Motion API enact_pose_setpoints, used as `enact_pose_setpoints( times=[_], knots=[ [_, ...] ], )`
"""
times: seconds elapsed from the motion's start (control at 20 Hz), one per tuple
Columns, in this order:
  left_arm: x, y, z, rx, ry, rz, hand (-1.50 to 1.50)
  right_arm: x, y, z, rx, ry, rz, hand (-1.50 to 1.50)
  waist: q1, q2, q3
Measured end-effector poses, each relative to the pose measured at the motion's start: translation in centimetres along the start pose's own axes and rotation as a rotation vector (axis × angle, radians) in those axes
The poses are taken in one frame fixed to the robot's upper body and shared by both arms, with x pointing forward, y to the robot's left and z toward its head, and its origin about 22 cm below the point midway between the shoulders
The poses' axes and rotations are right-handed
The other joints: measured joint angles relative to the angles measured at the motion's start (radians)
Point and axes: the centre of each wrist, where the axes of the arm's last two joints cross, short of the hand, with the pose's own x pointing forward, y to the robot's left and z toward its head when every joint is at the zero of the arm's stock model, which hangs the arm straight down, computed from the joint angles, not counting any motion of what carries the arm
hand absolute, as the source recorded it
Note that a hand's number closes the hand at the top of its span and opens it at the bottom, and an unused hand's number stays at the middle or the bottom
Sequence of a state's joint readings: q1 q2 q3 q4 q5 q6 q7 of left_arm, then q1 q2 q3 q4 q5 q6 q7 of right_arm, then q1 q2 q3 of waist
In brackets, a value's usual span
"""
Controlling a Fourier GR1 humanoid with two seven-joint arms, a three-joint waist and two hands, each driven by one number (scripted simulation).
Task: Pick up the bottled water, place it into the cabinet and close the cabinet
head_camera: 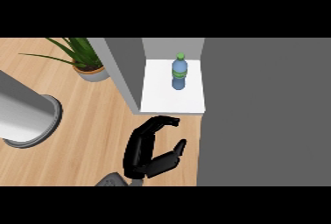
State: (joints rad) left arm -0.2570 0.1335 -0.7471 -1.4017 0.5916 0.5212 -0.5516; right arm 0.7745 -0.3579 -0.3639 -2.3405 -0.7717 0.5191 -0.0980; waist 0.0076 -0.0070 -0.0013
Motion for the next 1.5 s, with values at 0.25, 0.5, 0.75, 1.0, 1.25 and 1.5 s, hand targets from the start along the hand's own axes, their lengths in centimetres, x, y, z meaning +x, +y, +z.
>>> enact_pose_setpoints(
  times=[0.25,0.5,0.75,1.0,1.25,1.5],
  knots=[
    [1.7,1.6,3.3,-0.02,0.013,-0.005,1.5,-0.2,0.3,0.0,0.082,0.045,-0.027,1.5,-0.004,0.0,0.0],
    [3.8,5.2,5.4,-0.019,0.02,-0.032,1.5,-0.2,0.4,-0.2,0.164,0.089,-0.035,1.5,-0.005,0.0,0.0],
    [5.6,8.3,6.3,-0.005,0.011,-0.069,1.5,-0.8,1.2,-0.4,0.284,0.12,-0.095,1.5,-0.009,-0.002,-0.001],
    [8.1,11.1,7.2,0.002,-0.01,-0.072,-1.5,-1.2,1.9,-0.6,0.341,0.087,-0.135,1.5,-0.013,-0.006,-0.003],
    [10.1,13.6,7.8,0.025,-0.031,-0.068,-1.5,-1.5,2.5,-1.1,0.401,0.08,-0.164,1.5,-0.01,-0.009,-0.006],
    [11.9,15.4,8.4,0.048,-0.045,-0.095,-1.5,-2.1,3.4,-1.7,0.471,0.101,-0.203,1.5,-0.003,-0.012,-0.008]
  ],
)
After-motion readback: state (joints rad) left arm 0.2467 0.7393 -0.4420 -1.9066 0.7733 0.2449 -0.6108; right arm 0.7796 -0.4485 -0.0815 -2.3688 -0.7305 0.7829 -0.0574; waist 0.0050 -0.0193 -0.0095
